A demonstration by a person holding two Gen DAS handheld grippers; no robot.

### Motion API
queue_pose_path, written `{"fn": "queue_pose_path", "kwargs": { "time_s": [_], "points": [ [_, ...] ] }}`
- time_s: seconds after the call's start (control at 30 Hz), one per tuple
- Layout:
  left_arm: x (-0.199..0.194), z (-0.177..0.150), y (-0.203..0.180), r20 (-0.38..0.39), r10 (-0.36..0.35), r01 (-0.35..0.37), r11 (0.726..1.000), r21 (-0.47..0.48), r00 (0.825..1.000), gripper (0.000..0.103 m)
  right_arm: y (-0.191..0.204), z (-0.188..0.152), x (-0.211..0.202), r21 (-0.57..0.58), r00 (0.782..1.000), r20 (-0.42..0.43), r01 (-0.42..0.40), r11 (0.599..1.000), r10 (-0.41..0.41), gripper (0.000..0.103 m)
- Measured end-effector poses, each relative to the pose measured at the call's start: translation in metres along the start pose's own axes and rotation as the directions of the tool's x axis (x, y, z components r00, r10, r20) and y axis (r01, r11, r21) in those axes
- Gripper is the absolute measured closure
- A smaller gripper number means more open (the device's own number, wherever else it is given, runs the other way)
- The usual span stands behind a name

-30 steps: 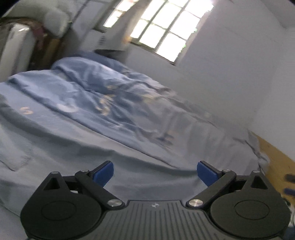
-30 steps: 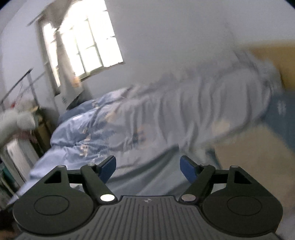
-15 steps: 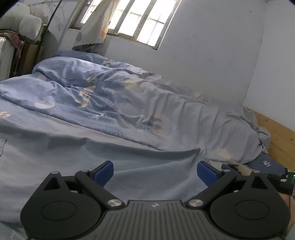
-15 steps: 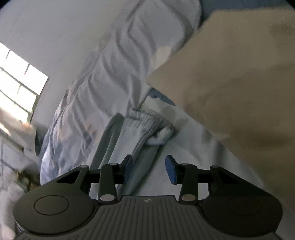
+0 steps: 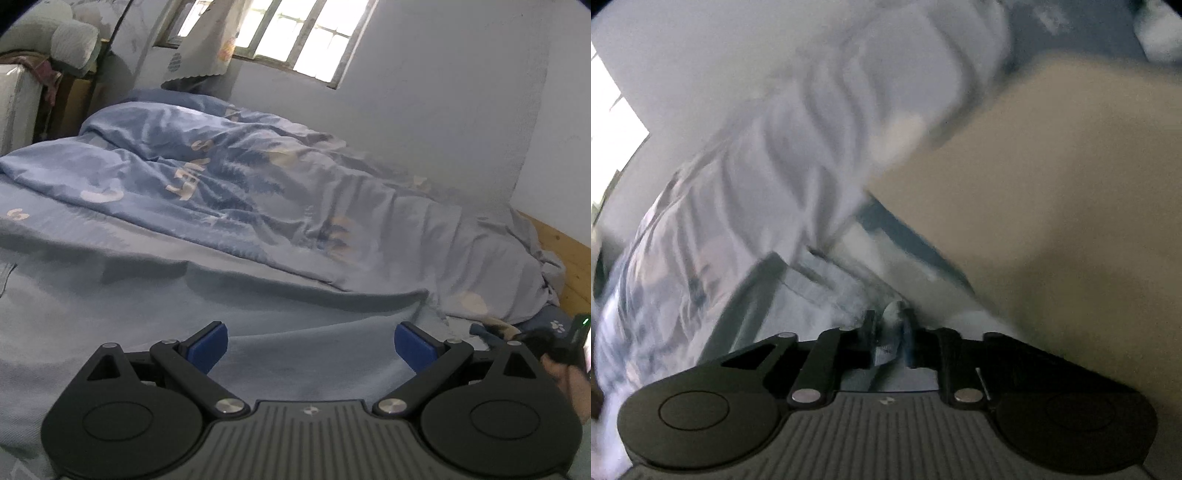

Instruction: Fold clothes

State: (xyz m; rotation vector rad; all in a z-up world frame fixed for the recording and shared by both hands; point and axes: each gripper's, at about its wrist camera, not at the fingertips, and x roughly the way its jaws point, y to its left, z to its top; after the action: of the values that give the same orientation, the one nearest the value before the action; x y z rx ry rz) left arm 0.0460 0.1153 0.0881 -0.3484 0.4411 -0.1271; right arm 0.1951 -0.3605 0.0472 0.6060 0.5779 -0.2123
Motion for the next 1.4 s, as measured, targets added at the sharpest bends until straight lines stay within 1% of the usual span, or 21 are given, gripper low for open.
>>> {"fn": "queue_pose_path", "kwargs": {
  "time_s": [0.1,0.2,0.37,0.47,0.53,0.57,0.6,0.63,0.67,0.7,0.8,0.87,0.93,1.03,1.1,1.17,1.23,1.27,1.3,1.37,1.4],
  "points": [
    [-0.002,0.001,0.005,0.003,0.002,-0.002,1.000,-0.019,1.000,0.003,0.011,0.020,-0.013,-0.054,1.000,0.027,0.005,0.999,-0.003,0.096],
    [-0.003,0.002,0.007,0.004,-0.006,0.006,1.000,-0.021,1.000,0.003,0.021,0.030,-0.017,-0.117,0.999,0.025,0.023,0.993,-0.021,0.097],
    [-0.001,0.002,0.007,-0.026,-0.023,0.023,1.000,-0.011,0.999,0.003,0.026,0.040,0.013,-0.171,0.995,-0.050,0.074,0.982,-0.084,0.097],
    [0.001,0.001,0.006,-0.043,-0.024,0.024,1.000,0.005,0.999,0.003,0.024,0.040,0.020,-0.161,0.992,-0.099,0.061,0.985,-0.077,0.096],
    [0.002,0.001,0.006,-0.049,-0.024,0.024,1.000,0.007,0.999,0.003,0.023,0.040,0.014,-0.153,0.989,-0.123,0.069,0.986,-0.088,0.093],
    [0.002,0.002,0.006,-0.051,-0.021,0.022,1.000,0.006,0.998,0.003,0.024,0.039,0.008,-0.158,0.989,-0.117,0.069,0.985,-0.088,0.089],
    [0.002,0.002,0.007,-0.054,-0.019,0.019,1.000,0.005,0.998,0.003,0.025,0.037,0.000,-0.170,0.991,-0.100,0.075,0.983,-0.093,0.080],
    [0.002,0.002,0.007,-0.056,-0.018,0.018,1.000,0.002,0.998,0.003,0.026,0.034,-0.010,-0.175,0.993,-0.084,0.067,0.982,-0.083,0.076],
    [0.001,0.003,0.008,-0.059,-0.017,0.017,1.000,-0.001,0.998,0.003,0.025,0.030,-0.022,-0.175,0.996,-0.069,0.051,0.983,-0.064,0.069],
    [0.001,0.003,0.009,-0.061,-0.017,0.017,1.000,-0.005,0.998,0.003,0.025,0.025,-0.031,-0.172,0.997,-0.067,0.029,0.985,-0.041,0.068],
    [-0.003,0.004,0.011,-0.063,-0.024,0.024,1.000,-0.008,0.998,0.003,0.025,0.001,-0.058,-0.149,0.995,-0.097,-0.053,0.987,0.038,0.067],
    [-0.007,0.006,0.014,-0.058,-0.017,0.016,1.000,-0.010,0.998,0.003,0.026,-0.022,-0.073,-0.138,0.986,-0.140,-0.113,0.984,0.094,0.067],
    [-0.013,0.008,0.019,-0.052,-0.011,0.010,1.000,-0.022,0.999,0.003,0.030,-0.046,-0.082,-0.129,0.971,-0.189,-0.172,0.977,0.146,0.067],
    [-0.022,0.011,0.027,-0.047,-0.018,0.016,0.999,-0.050,0.999,0.003,0.046,-0.087,-0.090,-0.134,0.939,-0.269,-0.257,0.957,0.214,0.067],
    [-0.025,0.011,0.030,-0.071,-0.042,0.038,0.997,-0.060,0.997,0.004,0.058,-0.110,-0.092,-0.141,0.917,-0.312,-0.305,0.942,0.250,0.066],
    [-0.023,0.007,0.032,-0.120,-0.090,0.079,0.992,-0.097,0.989,0.004,0.070,-0.126,-0.092,-0.142,0.897,-0.344,-0.343,0.929,0.279,0.067],
    [-0.018,0.002,0.034,-0.180,-0.161,0.130,0.976,-0.172,0.970,0.004,0.079,-0.134,-0.090,-0.128,0.883,-0.357,-0.369,0.921,0.305,0.066],
    [-0.013,-0.002,0.037,-0.207,-0.206,0.154,0.958,-0.241,0.956,0.004,0.082,-0.135,-0.090,-0.117,0.880,-0.356,-0.376,0.919,0.315,0.066],
    [-0.006,-0.008,0.042,-0.231,-0.249,0.161,0.926,-0.340,0.941,0.004,0.085,-0.137,-0.089,-0.105,0.876,-0.355,-0.384,0.917,0.326,0.067],
    [0.009,-0.019,0.053,-0.262,-0.331,0.155,0.838,-0.523,0.907,0.005,0.088,-0.138,-0.090,-0.090,0.876,-0.346,-0.387,0.918,0.336,0.066],
    [0.015,-0.025,0.058,-0.264,-0.349,0.133,0.793,-0.595,0.899,0.005,0.088,-0.137,-0.091,-0.086,0.875,-0.345,-0.391,0.916,0.341,0.066]
  ]
}}
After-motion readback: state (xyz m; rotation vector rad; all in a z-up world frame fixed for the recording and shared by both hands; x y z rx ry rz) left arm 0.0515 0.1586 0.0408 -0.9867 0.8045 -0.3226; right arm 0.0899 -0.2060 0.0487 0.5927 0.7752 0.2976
